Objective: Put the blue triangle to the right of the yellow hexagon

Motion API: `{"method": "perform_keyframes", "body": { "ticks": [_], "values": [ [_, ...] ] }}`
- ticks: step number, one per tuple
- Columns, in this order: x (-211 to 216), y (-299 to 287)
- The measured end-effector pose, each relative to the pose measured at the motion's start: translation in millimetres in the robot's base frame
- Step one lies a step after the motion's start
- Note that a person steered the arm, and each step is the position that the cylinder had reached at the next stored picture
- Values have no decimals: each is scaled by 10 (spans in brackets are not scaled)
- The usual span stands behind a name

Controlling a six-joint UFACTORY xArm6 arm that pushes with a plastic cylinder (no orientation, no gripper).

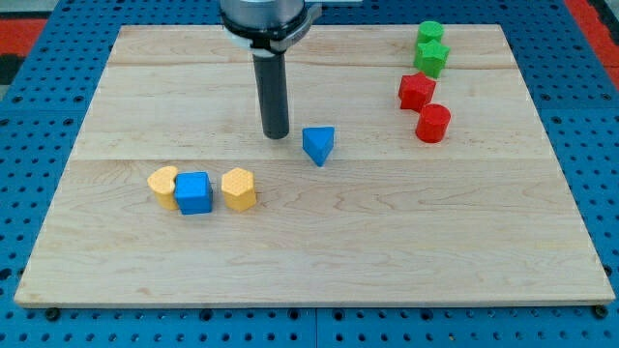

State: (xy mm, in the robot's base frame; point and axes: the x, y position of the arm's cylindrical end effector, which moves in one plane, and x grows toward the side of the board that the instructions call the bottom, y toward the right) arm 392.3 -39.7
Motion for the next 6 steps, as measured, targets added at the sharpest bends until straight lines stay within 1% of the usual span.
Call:
{"method": "perform_keyframes", "body": {
  "ticks": [1, 2, 3, 5, 6],
  "values": [
    [-98, 392],
    [235, 480],
    [462, 559],
    [776, 580],
    [796, 580]
  ]
}}
